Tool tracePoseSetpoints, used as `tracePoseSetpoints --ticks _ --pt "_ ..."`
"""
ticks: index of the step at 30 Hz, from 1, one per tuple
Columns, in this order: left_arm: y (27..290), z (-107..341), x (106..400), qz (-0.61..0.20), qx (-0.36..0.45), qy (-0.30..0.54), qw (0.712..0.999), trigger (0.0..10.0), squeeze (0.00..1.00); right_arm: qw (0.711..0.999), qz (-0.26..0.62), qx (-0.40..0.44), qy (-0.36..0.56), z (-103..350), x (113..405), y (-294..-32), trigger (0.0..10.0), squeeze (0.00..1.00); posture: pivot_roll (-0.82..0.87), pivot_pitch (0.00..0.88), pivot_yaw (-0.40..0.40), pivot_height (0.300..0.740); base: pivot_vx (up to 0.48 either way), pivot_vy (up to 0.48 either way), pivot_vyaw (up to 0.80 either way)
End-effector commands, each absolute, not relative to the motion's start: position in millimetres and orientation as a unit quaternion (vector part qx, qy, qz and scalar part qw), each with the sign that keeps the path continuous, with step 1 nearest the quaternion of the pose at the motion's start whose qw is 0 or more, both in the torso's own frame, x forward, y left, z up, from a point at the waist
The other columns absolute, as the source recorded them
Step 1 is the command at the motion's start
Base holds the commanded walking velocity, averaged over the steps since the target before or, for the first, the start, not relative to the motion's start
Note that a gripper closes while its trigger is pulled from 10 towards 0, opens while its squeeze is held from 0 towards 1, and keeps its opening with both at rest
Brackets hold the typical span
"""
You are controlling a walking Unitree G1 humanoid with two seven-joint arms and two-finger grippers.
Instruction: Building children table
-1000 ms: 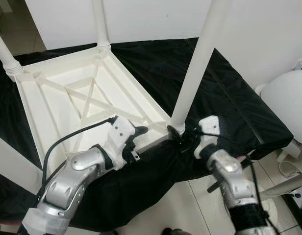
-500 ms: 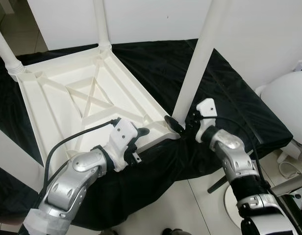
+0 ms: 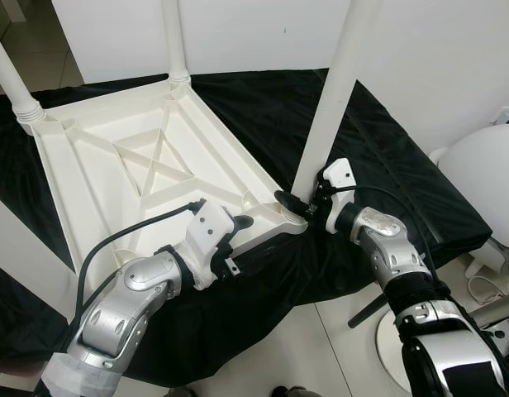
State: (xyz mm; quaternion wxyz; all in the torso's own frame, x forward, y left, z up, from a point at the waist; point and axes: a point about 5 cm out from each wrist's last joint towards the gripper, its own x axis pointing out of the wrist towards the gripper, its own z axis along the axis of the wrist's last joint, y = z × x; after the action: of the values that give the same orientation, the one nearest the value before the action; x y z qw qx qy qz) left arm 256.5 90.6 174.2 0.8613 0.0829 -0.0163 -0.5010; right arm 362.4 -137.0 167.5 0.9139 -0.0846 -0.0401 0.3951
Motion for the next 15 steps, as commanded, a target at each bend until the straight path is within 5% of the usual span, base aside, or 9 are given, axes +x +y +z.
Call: tracePoseSetpoints --ticks 1,4,5,15 --pt "89.2 175.4 254.8 -0.495 0.086 -0.024 0.864 10.0 0.00 0.913 0.398 -0.086 -0.019 160.5 363.4 -140.3 0.0 0.00 0.08 0.098 -0.039 0.740 0.000 0.000 0.00" --pt "89.2 175.4 254.8 -0.495 0.086 -0.024 0.864 10.0 0.00 0.914 0.397 -0.079 -0.011 158.4 364.2 -141.8 0.0 0.00 0.08 0.097 -0.039 0.740 0.000 0.000 0.00" --pt "88.8 175.2 254.9 -0.494 0.085 -0.024 0.865 10.0 0.00 0.916 0.394 -0.079 -0.007 157.4 364.1 -142.4 9.5 0.00 0.08 0.097 -0.045 0.740 0.000 0.000 0.00" --pt "86.8 173.0 251.3 -0.495 0.082 -0.024 0.865 10.0 0.00 0.934 0.345 -0.088 -0.018 159.9 361.7 -135.3 10.0 0.00 0.07 0.104 -0.063 0.740 0.000 0.000 0.00"
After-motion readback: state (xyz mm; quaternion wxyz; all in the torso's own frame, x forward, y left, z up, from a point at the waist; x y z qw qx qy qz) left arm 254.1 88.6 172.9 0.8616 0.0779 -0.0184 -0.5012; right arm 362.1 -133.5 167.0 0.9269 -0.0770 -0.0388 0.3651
